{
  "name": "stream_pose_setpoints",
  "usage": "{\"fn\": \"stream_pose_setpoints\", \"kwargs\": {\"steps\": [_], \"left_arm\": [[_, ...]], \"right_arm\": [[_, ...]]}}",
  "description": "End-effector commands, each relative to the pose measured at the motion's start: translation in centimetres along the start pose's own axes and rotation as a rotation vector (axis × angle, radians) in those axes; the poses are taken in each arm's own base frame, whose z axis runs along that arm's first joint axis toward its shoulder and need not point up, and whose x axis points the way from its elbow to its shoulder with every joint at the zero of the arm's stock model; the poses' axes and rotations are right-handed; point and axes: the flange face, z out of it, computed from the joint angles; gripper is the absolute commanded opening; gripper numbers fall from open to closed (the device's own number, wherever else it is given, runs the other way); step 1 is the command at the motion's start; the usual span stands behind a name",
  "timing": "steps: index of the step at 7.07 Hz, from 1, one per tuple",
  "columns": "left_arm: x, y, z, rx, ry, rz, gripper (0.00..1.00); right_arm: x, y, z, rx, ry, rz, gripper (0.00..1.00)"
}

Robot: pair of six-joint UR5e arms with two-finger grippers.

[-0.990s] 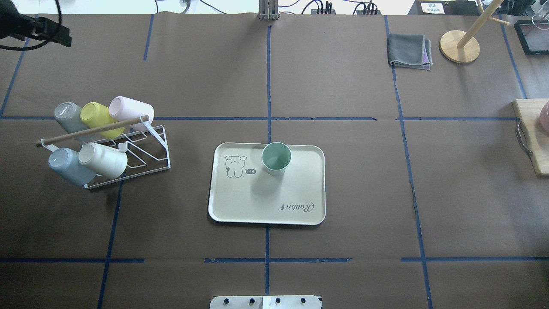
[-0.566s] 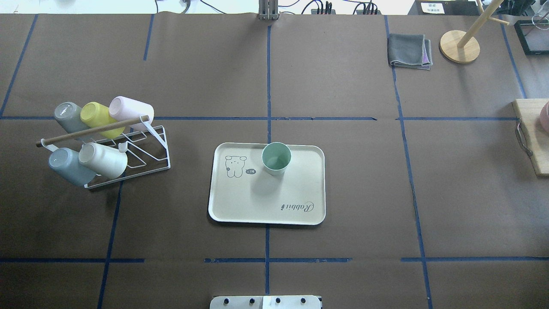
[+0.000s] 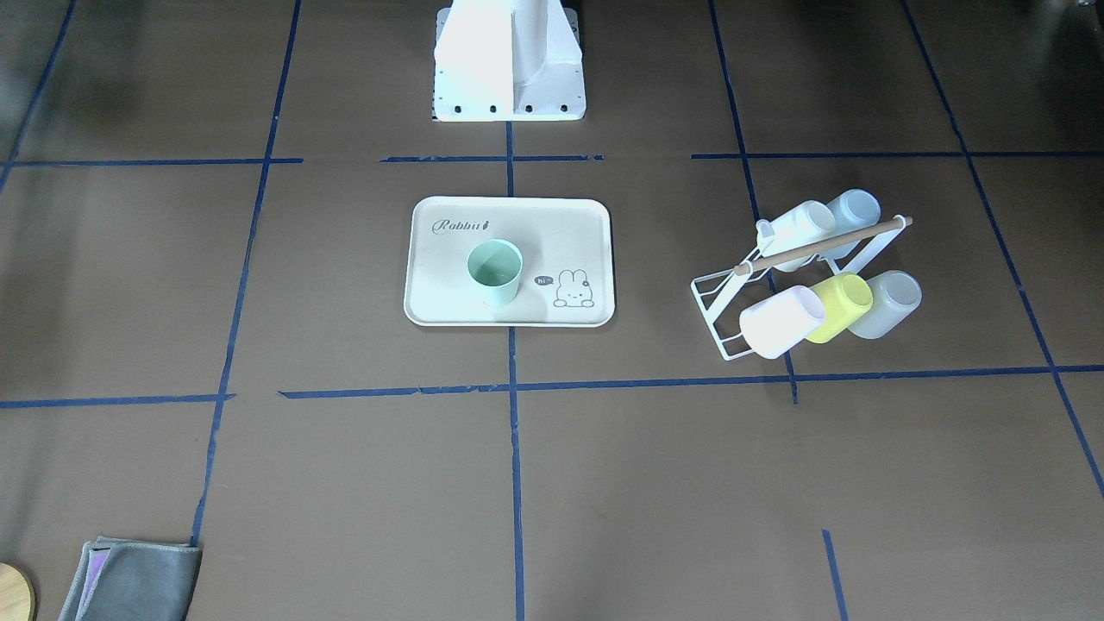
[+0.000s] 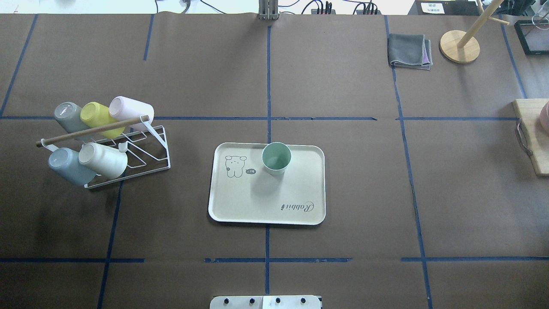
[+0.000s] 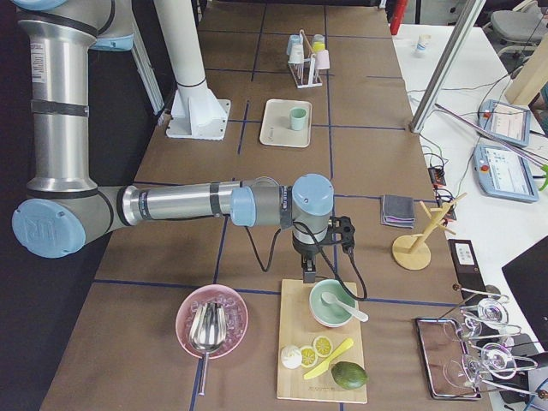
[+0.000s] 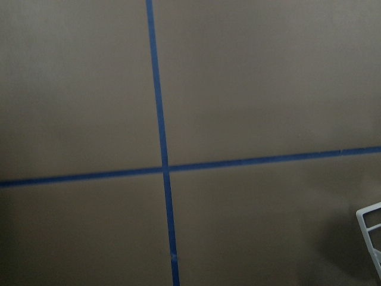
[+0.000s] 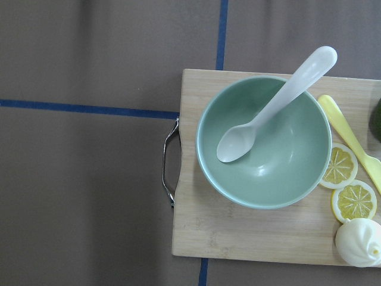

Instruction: Pick up and place green cup on tray

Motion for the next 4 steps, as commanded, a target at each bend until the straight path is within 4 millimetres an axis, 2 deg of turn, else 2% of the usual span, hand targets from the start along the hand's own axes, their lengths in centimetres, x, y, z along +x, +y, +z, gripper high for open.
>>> {"fn": "stream_pose_setpoints", "kwargs": {"steps": [1,2,3,4], "left_arm": [[-3.4,5.5,2.5,-0.059,0.009,-0.097,1.0],[-3.5,6.3,2.4,-0.058,0.008,-0.099,1.0],[-4.0,8.6,3.1,-0.07,0.012,-0.11,1.0],[-3.6,8.8,2.6,-0.06,0.008,-0.095,1.0]], "right_arm": [[-0.8,-0.9,-0.2,-0.047,-0.004,-0.053,0.99],[-0.8,-1.0,0.0,-0.051,-0.004,-0.076,0.99],[-0.9,-1.1,0.1,-0.055,-0.004,-0.084,0.99],[-1.0,-1.1,0.3,-0.059,-0.005,-0.089,0.99]]}}
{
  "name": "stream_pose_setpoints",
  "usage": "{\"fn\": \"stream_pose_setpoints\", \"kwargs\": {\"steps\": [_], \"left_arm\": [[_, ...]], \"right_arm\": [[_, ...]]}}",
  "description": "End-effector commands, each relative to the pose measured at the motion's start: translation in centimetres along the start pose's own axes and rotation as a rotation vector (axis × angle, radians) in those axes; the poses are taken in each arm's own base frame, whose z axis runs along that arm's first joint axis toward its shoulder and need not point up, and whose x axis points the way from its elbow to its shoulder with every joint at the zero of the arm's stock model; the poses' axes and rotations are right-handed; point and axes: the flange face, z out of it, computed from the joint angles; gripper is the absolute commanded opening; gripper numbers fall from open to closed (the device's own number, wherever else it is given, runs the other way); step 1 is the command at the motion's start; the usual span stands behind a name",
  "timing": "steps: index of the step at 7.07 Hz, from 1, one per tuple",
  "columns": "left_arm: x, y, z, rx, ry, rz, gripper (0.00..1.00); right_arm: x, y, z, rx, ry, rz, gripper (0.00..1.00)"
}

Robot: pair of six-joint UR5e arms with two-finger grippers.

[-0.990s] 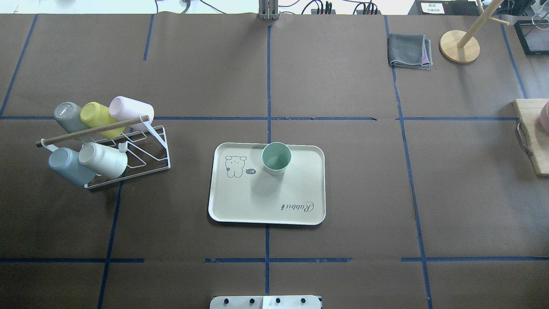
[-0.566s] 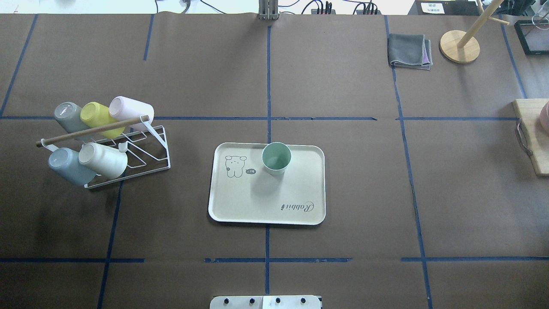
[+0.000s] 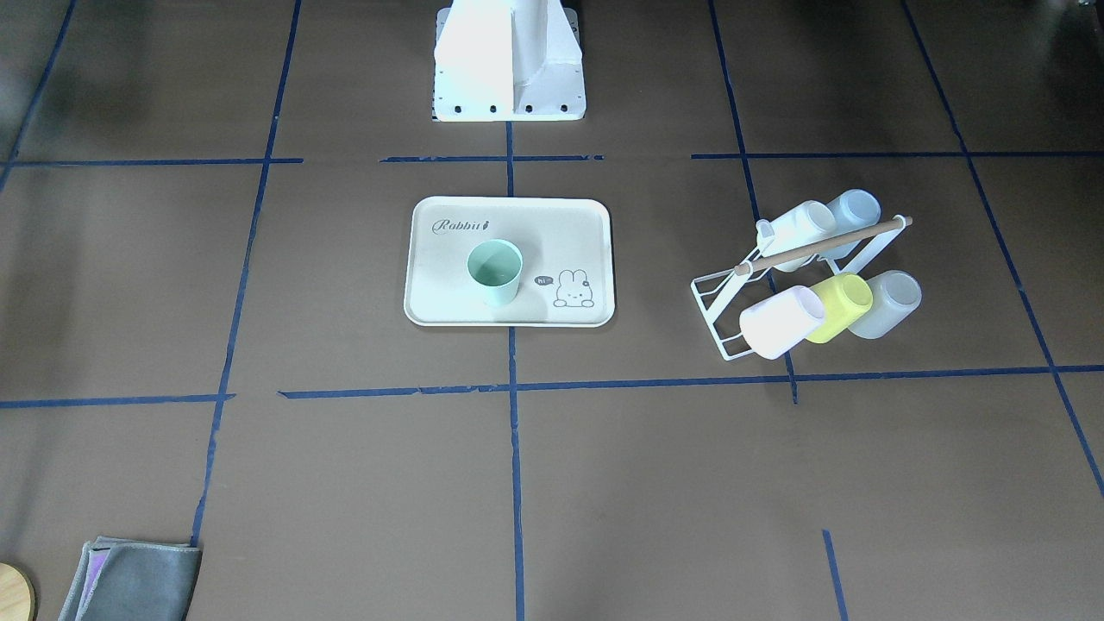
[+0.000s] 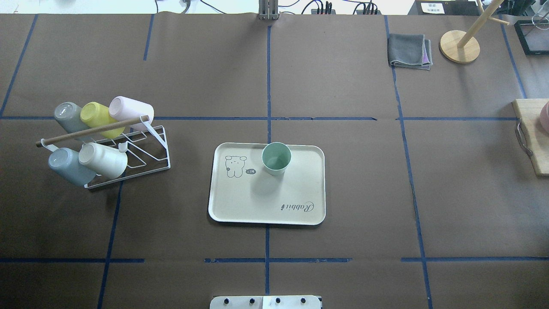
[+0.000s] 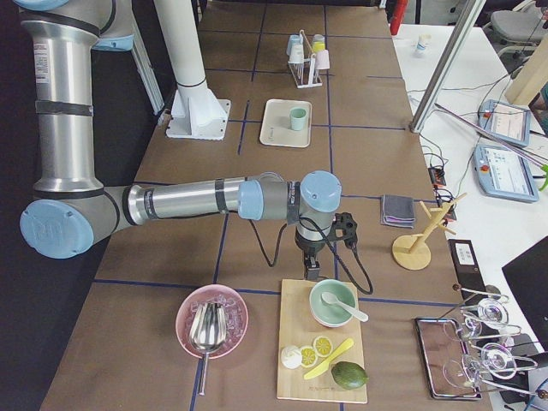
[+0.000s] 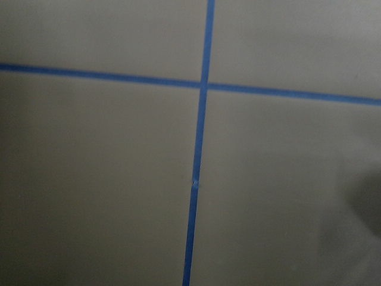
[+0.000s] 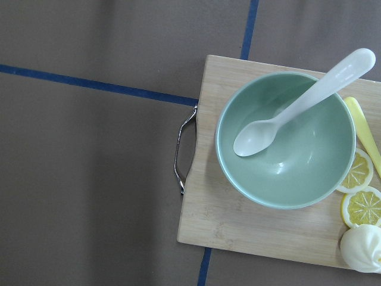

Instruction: Pick up and place green cup on tray

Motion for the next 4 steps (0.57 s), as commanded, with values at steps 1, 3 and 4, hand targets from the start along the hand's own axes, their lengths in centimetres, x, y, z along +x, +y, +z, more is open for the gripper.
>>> {"fn": "stream_pose_setpoints", "kwargs": {"steps": [1,3,4], "left_arm": [[0.37,1.75,-0.5,0.012,-0.006,0.018,1.0],[-0.01,2.03,0.04,0.004,-0.024,0.019,1.0],[0.23,1.65,-0.32,0.027,-0.057,0.047,1.0]], "right_arm": [[-0.18,-0.03,0.35,-0.009,-0.001,-0.014,0.99],[-0.18,0.04,0.37,-0.01,-0.001,-0.028,0.99],[-0.13,0.11,0.41,-0.01,0.0,-0.041,0.99]]}}
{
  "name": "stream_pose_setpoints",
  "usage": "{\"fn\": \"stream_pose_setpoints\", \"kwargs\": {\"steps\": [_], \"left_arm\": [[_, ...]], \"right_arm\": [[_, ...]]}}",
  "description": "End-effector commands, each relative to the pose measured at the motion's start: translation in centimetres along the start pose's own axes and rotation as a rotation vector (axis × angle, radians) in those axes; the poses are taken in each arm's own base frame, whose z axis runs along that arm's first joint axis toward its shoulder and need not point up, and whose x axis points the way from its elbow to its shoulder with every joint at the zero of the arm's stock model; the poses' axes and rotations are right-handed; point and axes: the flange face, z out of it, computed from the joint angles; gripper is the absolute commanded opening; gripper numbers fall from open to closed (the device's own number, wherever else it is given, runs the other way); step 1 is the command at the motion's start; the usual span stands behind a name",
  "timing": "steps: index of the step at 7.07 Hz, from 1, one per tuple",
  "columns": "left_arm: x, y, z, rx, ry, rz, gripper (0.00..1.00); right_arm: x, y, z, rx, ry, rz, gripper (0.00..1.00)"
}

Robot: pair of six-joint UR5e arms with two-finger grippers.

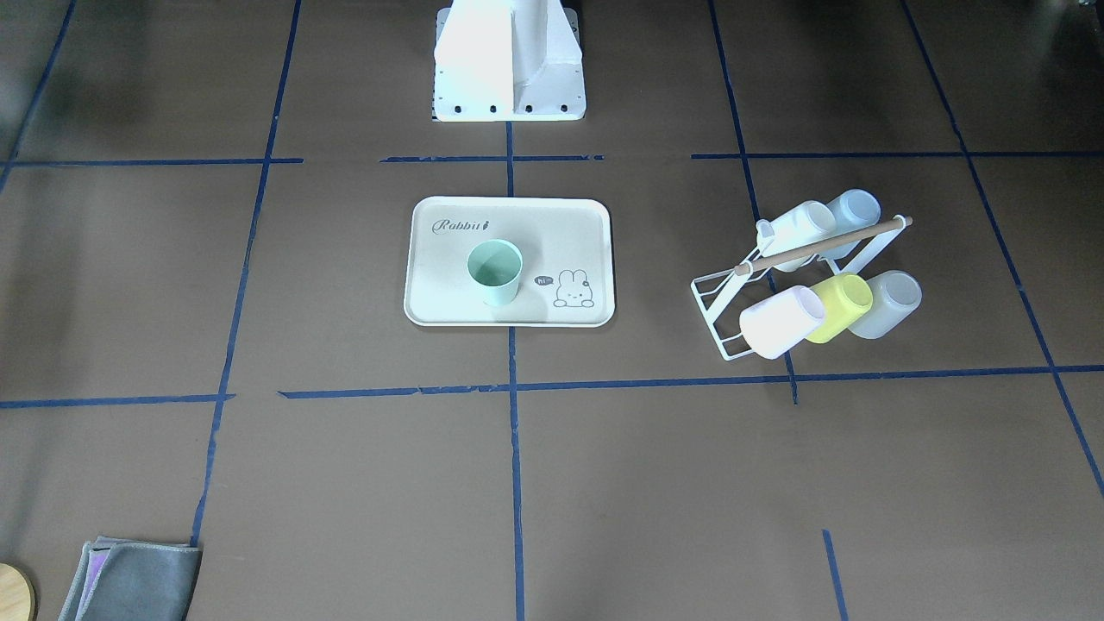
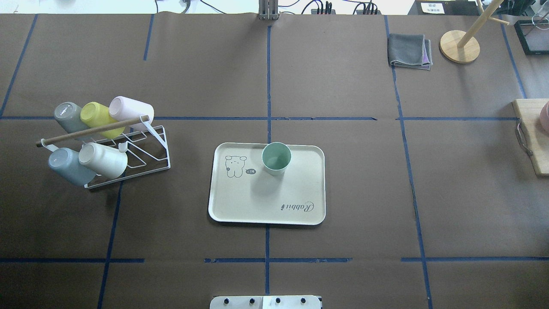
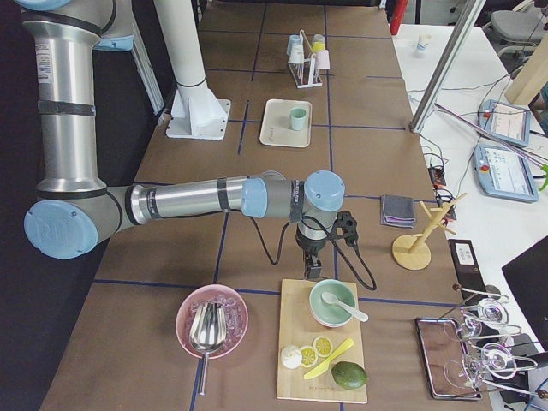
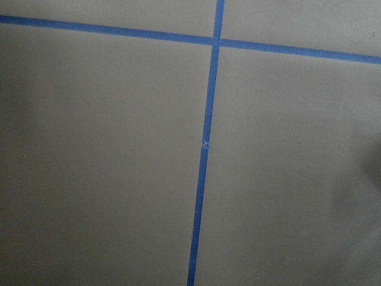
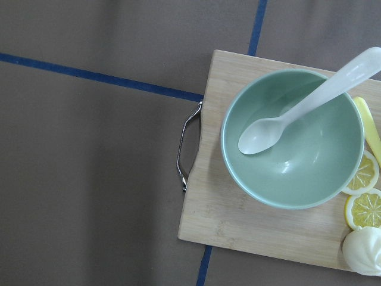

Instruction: Pick up and place green cup on tray

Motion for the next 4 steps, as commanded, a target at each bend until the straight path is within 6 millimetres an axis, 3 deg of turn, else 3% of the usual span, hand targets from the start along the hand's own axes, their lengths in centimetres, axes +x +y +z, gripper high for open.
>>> {"fn": "stream_pose_setpoints", "kwargs": {"steps": [1,4], "left_arm": [[-0.04,-0.67,-0.05,0.04,-0.03,0.04,1.0],[-0.72,-1.21,0.61,0.029,-0.032,0.032,1.0]], "right_arm": [[0.12,0.22,0.16,-0.004,0.002,-0.016,0.99],[0.22,0.44,0.33,-0.007,0.0,-0.015,0.99]]}}
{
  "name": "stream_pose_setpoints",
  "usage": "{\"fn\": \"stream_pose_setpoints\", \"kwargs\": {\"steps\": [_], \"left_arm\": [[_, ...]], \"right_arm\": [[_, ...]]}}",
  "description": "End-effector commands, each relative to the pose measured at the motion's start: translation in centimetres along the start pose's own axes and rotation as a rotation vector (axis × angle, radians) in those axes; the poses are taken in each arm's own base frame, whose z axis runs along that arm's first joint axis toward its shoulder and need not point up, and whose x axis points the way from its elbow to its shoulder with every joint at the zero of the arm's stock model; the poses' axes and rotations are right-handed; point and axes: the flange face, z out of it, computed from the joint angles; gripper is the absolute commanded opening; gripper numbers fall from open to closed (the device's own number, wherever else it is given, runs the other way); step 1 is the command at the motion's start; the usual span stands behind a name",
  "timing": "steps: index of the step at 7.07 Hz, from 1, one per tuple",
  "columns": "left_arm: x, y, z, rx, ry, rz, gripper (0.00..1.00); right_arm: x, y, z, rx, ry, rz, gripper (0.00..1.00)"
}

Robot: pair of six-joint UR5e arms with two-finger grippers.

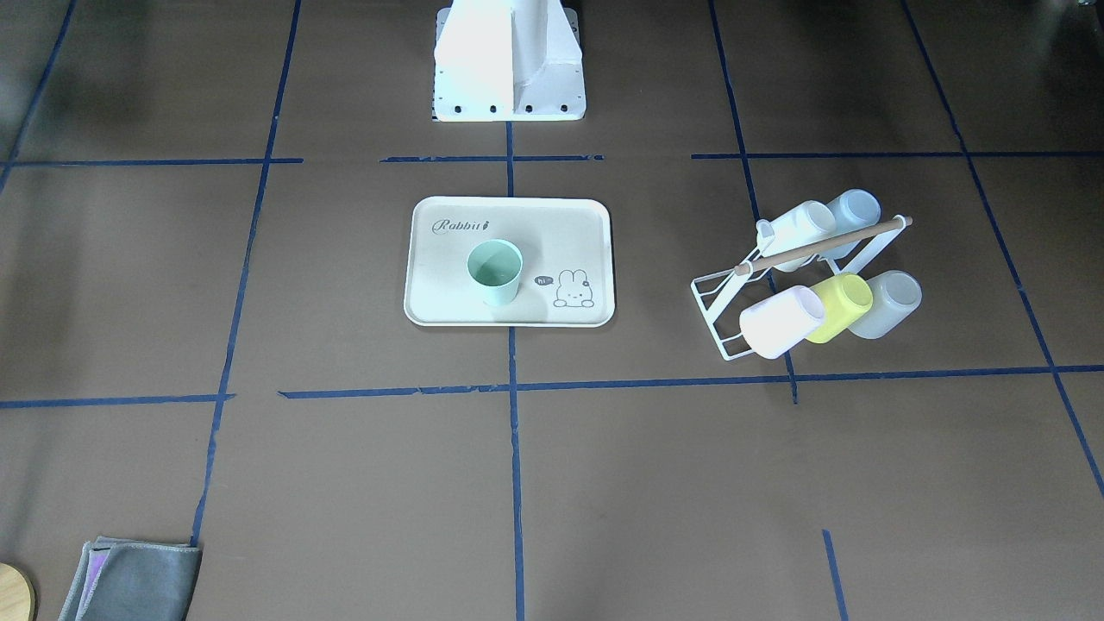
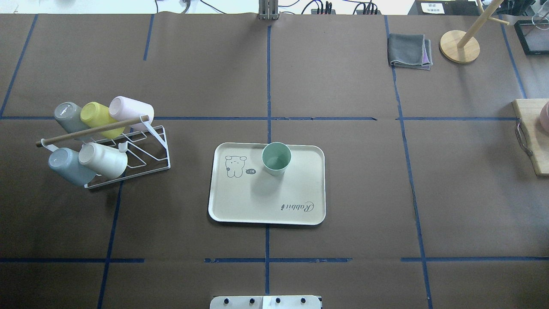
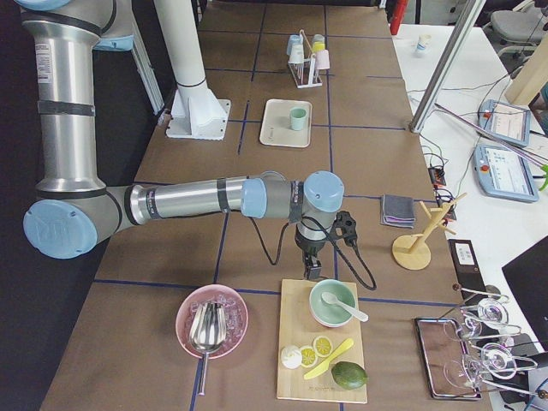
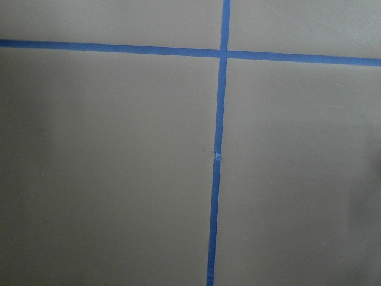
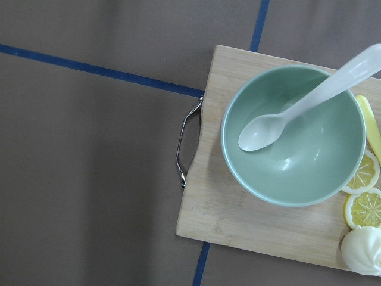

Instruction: Pick up and place green cup on tray

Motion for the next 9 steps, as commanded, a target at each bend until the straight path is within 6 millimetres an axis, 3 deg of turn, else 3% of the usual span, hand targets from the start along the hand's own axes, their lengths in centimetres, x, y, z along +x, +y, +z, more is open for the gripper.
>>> {"fn": "stream_pose_setpoints", "kwargs": {"steps": [1,9], "left_arm": [[0.22,-0.22,-0.13,-0.001,-0.001,0.004,1.0],[-0.33,0.07,0.63,-0.019,-0.001,-0.007,1.0]], "right_arm": [[0.12,0.19,0.17,-0.004,-0.001,0.003,0.99],[0.86,0.2,0.95,-0.04,-0.02,0.019,0.99]]}}
